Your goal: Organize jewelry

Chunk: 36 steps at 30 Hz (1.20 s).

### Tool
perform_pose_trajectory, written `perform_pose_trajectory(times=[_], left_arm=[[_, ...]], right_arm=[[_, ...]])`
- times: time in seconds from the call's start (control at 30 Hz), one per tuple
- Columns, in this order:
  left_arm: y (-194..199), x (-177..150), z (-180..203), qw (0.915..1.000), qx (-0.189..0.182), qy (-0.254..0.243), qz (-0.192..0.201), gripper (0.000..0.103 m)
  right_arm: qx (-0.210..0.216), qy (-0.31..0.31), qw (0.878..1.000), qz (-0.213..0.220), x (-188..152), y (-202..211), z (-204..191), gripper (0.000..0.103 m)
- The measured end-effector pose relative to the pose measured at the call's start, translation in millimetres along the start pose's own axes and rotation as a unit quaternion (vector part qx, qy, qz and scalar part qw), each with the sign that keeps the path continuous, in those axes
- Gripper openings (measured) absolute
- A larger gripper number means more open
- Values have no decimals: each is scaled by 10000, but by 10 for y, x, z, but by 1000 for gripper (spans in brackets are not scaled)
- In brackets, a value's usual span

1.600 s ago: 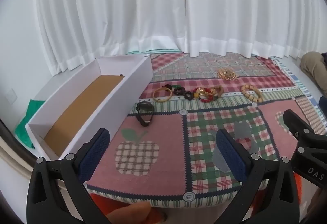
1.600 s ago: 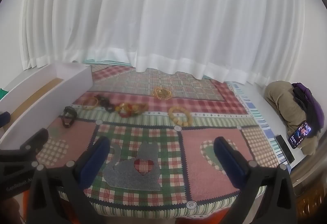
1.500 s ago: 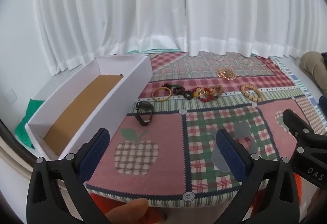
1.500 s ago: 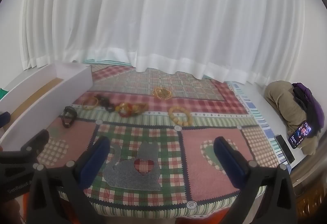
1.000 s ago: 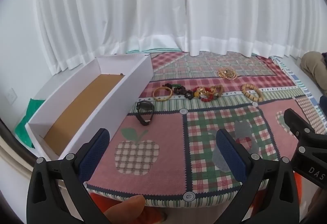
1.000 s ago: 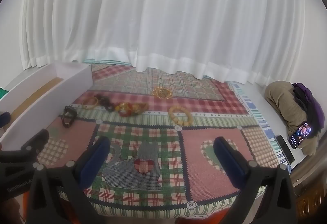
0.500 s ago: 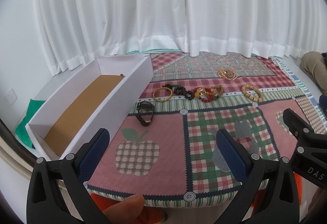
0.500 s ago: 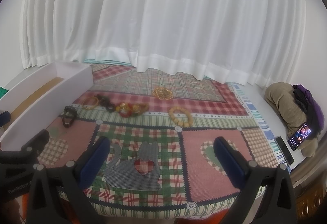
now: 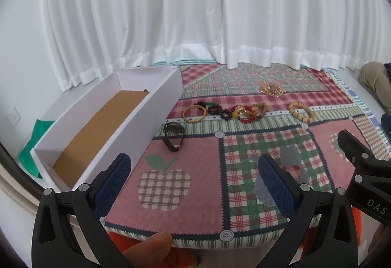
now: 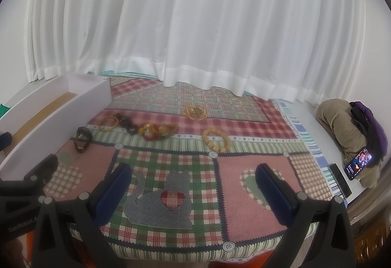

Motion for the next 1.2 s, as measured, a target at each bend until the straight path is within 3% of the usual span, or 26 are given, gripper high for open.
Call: perform_pose_trajectory(times=[1.2], left_arm=[[7,5,-2,10000,-75,-14,38,103]], right_arm=[[-2,-11,10000,12,37,1,26,103]])
Point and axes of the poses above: each gripper's, at about its wrist camera, not at the fingertips, and y roughly against the way its jaws point, z to its right, x to its top, the point moved 9 cm from there along -y, roughly the way its jaws point, and after that the axes turned 5 degrees about -x, right-handed, at the moved point
